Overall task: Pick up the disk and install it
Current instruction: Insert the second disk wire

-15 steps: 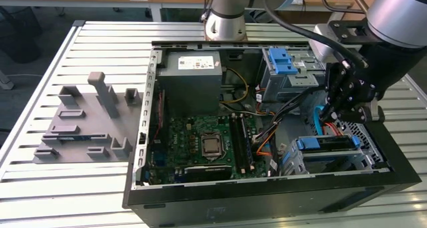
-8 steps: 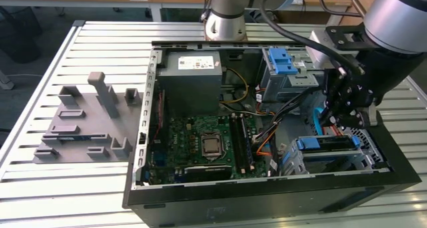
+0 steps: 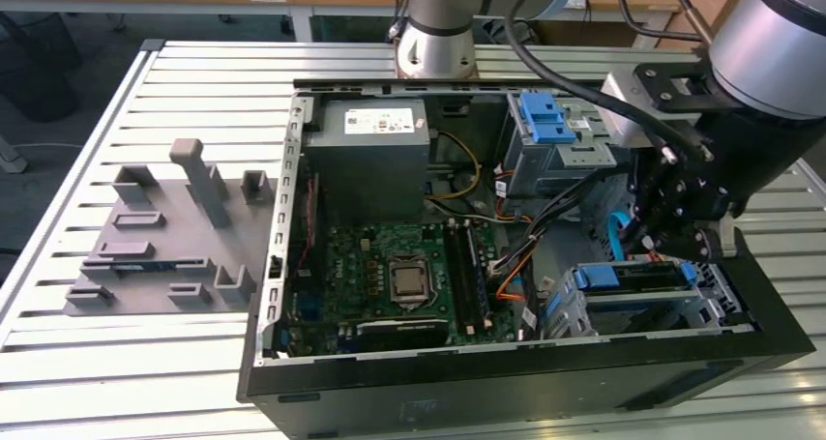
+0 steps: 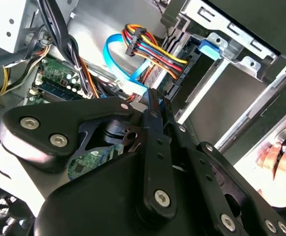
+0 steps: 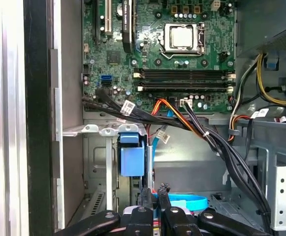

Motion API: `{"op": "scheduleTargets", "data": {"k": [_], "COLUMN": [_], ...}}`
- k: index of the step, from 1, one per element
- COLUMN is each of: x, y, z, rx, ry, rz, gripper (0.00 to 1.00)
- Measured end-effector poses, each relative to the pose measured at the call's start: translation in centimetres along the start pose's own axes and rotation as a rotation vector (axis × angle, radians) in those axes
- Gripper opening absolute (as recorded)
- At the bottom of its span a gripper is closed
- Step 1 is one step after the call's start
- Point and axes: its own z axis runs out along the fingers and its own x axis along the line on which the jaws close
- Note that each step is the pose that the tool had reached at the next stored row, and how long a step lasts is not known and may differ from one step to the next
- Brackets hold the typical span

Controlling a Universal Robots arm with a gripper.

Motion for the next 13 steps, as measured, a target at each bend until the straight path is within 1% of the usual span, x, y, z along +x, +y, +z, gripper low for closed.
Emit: {"op": "scheduleTargets", "data": {"k": [1, 4, 5, 8, 13], "x": [0.02, 0.09, 0.12, 0.3, 0.85], "y": [0.03, 0.18, 0.22, 0.28, 0.35], "z": [0.0, 0.04, 0.08, 0.34, 0.86], "rx": [0.0073, 0.034, 0.0377, 0.0433, 0.0468], "ry": [0.0, -0.0002, -0.0004, -0.0005, -0.0008], "rz": [-0.002, -0.006, -0.007, -0.009, -0.012], "gripper": [0.16, 0.16, 0.16, 0.16, 0.16]}}
